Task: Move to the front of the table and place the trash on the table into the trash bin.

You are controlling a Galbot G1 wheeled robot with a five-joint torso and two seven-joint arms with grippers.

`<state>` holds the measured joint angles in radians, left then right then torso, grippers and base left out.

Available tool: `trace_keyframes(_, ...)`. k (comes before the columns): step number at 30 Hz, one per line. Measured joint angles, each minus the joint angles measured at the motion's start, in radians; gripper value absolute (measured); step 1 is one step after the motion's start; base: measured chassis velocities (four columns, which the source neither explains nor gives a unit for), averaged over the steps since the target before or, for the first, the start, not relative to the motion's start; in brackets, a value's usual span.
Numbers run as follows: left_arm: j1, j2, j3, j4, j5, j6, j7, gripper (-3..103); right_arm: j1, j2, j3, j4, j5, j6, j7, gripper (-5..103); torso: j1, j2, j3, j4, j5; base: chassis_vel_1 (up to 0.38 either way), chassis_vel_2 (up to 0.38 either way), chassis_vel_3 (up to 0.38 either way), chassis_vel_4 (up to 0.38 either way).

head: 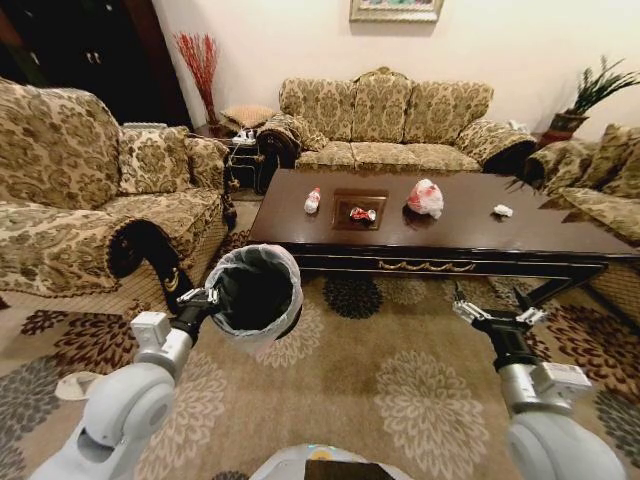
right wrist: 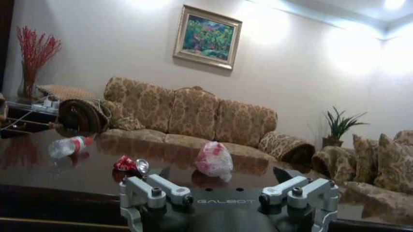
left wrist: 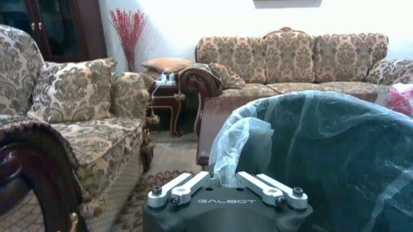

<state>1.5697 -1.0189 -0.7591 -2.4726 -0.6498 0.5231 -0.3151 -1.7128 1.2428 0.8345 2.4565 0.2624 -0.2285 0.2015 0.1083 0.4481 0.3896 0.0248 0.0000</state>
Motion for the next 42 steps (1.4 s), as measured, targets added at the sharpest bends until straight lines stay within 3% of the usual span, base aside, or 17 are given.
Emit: trace_keyframes(42, -0.007, 0.004, -0.006, -0.001, -0.008, 0.002, 0.004, 3, 0.006, 0.001, 0.0, -0.008, -0.015, -0.012, -0.003, 100, 0.071, 0.179, 0.109, 0.0, 0.0, 0.0, 0.0, 0.0, 0.0)
